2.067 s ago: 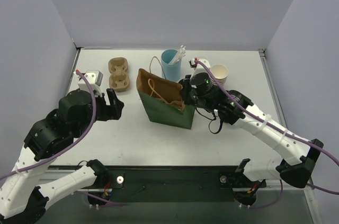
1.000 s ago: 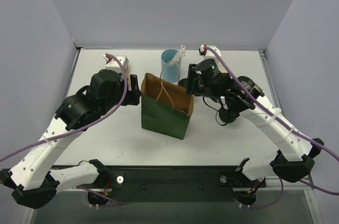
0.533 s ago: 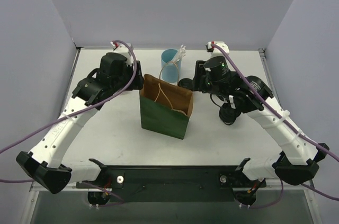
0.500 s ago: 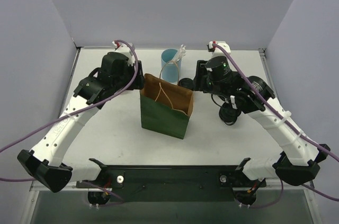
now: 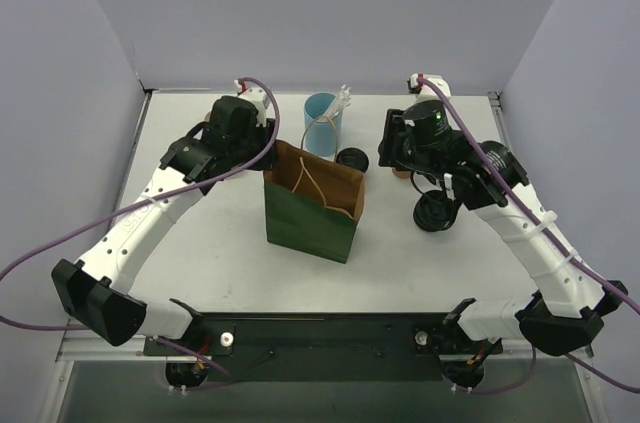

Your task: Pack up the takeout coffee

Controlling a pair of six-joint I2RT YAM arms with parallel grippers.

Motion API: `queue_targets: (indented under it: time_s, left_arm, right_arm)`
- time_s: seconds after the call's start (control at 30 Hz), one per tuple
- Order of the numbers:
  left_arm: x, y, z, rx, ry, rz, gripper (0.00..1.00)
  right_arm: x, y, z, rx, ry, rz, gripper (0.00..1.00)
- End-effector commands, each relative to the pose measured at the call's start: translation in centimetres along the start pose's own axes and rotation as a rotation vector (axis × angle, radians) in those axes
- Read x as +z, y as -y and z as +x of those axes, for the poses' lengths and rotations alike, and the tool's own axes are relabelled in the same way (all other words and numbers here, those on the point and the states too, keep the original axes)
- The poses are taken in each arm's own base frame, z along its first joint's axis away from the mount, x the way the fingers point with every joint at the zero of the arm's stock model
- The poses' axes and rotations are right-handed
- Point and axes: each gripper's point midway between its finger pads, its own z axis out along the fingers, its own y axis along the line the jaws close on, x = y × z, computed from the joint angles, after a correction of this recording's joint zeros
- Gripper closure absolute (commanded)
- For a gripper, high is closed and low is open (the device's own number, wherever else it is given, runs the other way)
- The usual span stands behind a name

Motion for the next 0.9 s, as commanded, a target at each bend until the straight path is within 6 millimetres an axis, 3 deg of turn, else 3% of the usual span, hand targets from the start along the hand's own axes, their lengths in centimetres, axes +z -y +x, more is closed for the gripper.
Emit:
queue_targets:
  time_s: [0.0,0.03,0.07,0.2,0.37,0.53,0.67,0.73,0.87]
  left_arm:
    - [-0.4,-0.3,-0.6,0.037,0.02,0.001,0.62]
    - [-0.3,-0.8,-0.4,0.036,0.019,-0.026,0.67]
    - [-0.6,-1.0,-0.5,0.036,0.028,-0.04,0.79]
    - [-1.2,-2.6,-0.6,0.047,0.039,-0.124,0.99]
    - [-1.7,-4.2,1.0,0.054,0.008,-0.197,1.0]
    - [-2.4,-4.5,1.6,0.02,0.026,-0.196,1.0]
    - [-3.2,-3.6,2.1,0.0,0.056,-0.12,1.0]
    - [-3.8,-3.0,2.3,-0.026,0.069,-0.077,1.0]
    - [-4.8,-2.5,2.6,-0.075,0.075,-0.044,1.0]
  right_arm:
    - [1.0,-0.2,-0.1,-0.009,-0.026,0.007,0.58]
    - [1.2,-0.2,-0.1,-0.014,-0.028,0.011,0.58]
    - [1.4,-0.2,-0.2,-0.016,-0.028,0.014,0.58]
    - [3.2,-0.3,0.1,-0.025,-0.052,0.037,0.58]
    - [5.4,-0.1,-0.4,-0.028,-0.051,0.074,0.58]
    - [9.8,0.3,0.4,-0.05,-0.089,0.067,0.54]
    - [14.5,-0.3,2.4,-0.088,-0.201,-0.036,0.44]
    - [15.9,-0.5,3.3,-0.119,-0.242,-0.054,0.33]
    - [18.9,-0.7,6.3,-0.168,-0.346,-0.096,0.32]
